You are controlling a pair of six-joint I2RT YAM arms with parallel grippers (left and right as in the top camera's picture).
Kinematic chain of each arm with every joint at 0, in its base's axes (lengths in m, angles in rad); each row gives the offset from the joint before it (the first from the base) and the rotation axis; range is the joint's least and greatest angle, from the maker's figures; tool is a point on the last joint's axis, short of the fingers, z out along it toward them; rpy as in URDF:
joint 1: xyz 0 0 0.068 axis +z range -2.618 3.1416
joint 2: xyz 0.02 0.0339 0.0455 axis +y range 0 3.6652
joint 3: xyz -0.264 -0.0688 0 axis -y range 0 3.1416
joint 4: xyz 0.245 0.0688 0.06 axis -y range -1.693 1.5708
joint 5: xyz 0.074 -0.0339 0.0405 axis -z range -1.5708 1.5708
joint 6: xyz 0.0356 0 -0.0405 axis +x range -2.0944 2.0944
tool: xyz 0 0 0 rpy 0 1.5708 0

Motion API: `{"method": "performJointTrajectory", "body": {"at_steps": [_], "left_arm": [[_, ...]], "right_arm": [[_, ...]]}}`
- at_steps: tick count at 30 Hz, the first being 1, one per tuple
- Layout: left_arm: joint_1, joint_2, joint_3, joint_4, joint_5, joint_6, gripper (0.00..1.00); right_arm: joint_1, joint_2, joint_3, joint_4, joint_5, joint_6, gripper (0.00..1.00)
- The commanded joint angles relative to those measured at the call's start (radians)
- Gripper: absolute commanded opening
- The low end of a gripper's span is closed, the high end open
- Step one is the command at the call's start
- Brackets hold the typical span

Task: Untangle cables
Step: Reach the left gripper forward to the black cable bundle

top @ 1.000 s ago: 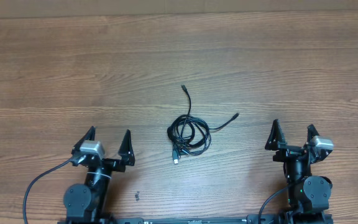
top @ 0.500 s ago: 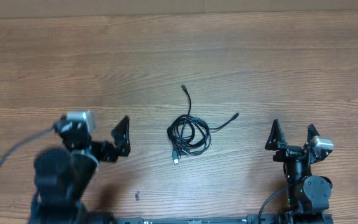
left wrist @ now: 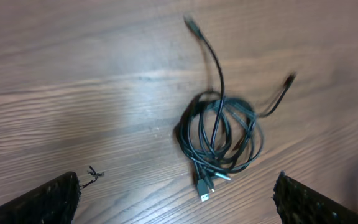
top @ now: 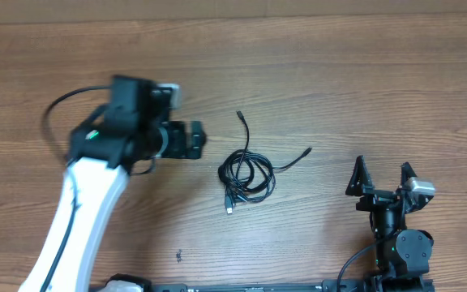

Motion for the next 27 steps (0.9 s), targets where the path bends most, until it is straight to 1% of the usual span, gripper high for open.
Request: {"method": "performJointTrajectory", "body": {"at_steps": [1,7,15,18,21,25,27], "left_arm": [[-0.079,0.105,0.029,0.016,-0.053,0.024,1.00],[-0.115,0.244,0.029,0.083,-0.049,0.022,1.00],[-0.118,0.416,0.027,0.075,-0.018,0.012,1.00],[-0.118,0.465,0.027,0.075,0.009,-0.023,1.00],[-0.123,0.502,0.027,0.074,0.010,-0.029,1.00],[-0.151,0.513,0.027,0.074,-0.013,-0.030,1.00],[-0.171,0.513,0.027,0.073,-0.079,-0.059,1.00]], "right_arm": [[-0.008,-0.010,-0.010,0.005,-0.001,0.003,1.00],[-0.008,-0.010,-0.010,0.005,-0.001,0.003,1.00],[-0.008,-0.010,-0.010,0.005,-0.001,0.003,1.00],[-0.008,-0.010,-0.010,0.005,-0.001,0.003,1.00],[-0.008,-0.010,-0.010,0.005,-0.001,0.003,1.00],[-0.008,-0.010,-0.010,0.005,-0.001,0.003,1.00],[-0.008,-0.010,-0.010,0.005,-0.001,0.003,1.00]]}}
